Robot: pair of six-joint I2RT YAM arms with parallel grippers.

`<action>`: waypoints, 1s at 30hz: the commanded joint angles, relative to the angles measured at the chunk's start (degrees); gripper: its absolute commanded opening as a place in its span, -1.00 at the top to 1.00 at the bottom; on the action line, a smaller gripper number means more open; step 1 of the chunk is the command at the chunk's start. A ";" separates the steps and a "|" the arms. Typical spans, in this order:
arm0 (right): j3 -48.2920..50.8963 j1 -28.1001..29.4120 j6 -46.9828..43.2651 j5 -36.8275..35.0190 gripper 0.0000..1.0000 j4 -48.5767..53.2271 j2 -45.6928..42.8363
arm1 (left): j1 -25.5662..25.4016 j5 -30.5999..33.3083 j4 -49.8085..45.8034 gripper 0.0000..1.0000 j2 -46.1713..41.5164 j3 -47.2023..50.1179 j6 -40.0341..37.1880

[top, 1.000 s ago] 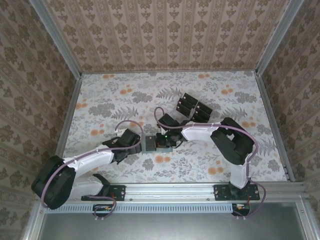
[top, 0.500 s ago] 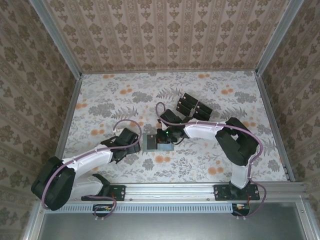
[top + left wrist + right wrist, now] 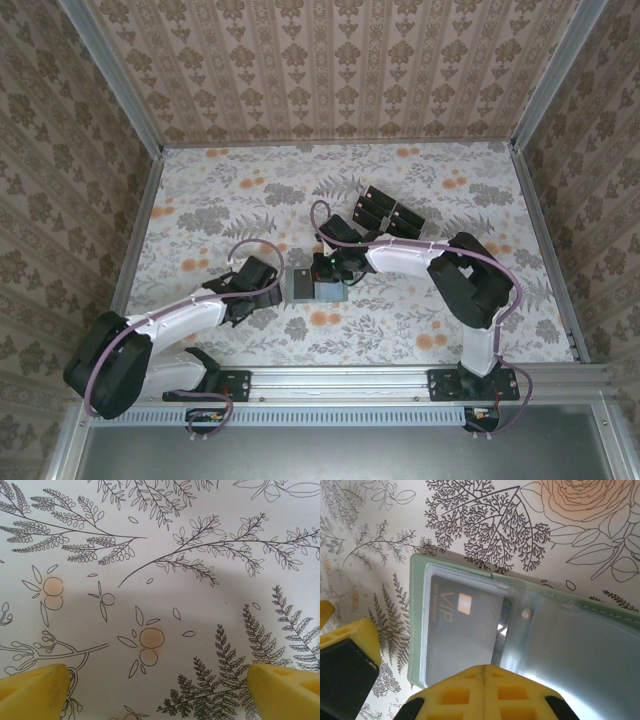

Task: Put the credit cards into the card holder
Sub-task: Insert the credit card into the card slot.

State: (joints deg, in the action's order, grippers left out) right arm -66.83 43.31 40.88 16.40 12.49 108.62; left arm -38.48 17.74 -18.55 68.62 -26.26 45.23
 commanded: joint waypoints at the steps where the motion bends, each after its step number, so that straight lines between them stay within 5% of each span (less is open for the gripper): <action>1: -1.55 -0.28 0.73 -0.79 1.00 1.36 1.85 | 0.51 -0.51 0.35 -1.00 0.37 -0.41 -0.97; 30: 4.43 1.06 3.50 1.53 1.00 -1.86 -2.53 | 0.43 -0.64 2.98 -1.00 5.28 0.03 -1.38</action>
State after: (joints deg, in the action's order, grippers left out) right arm -63.44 43.75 43.51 17.50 10.85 106.76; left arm -38.50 18.31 -16.71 71.92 -26.50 44.77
